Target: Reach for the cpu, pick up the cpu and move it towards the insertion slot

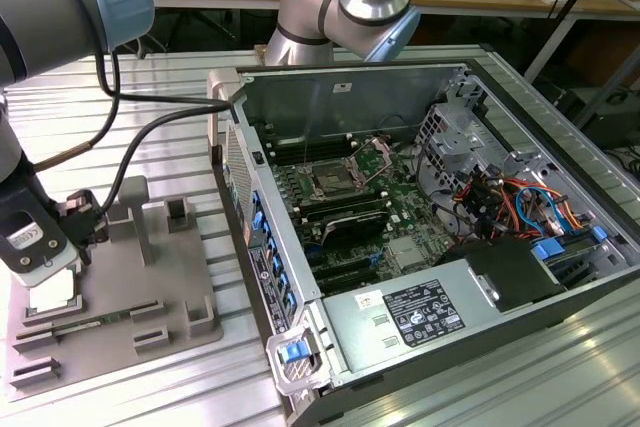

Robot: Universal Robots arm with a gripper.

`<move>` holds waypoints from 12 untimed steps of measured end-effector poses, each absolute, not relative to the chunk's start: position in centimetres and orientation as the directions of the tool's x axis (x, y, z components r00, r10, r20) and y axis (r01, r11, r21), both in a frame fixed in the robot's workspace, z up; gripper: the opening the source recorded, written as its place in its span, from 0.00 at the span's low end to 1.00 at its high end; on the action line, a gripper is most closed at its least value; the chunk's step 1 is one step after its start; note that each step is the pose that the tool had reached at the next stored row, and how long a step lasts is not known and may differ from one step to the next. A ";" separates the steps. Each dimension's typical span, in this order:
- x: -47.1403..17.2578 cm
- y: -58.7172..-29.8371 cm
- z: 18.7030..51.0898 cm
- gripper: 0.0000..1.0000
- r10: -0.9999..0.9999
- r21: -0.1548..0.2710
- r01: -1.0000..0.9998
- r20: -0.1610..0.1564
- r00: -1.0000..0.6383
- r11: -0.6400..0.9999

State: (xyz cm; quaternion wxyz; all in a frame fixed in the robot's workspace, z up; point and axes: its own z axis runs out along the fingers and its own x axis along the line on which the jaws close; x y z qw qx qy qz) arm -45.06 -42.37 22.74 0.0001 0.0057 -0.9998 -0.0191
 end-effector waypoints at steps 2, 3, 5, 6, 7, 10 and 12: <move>-45.1 -42.4 22.6 0.96 -0.011 0.038 -0.011 0.000 -1.000 0.999; -45.1 -42.4 22.6 0.96 -0.011 0.038 -0.011 0.000 -1.000 0.999; -45.1 -42.4 22.4 0.96 -0.011 0.038 -0.011 0.000 -1.000 0.999; -45.1 -42.4 22.3 0.96 -0.011 0.038 -0.011 0.000 -1.000 0.999; -45.1 -42.4 22.3 0.96 -0.011 0.038 -0.011 0.000 -1.000 0.999; -45.1 -42.6 21.9 0.96 -0.011 0.038 -0.011 0.000 -1.000 0.999; -45.1 -42.7 21.7 0.96 -0.011 0.038 -0.011 0.001 -1.000 0.999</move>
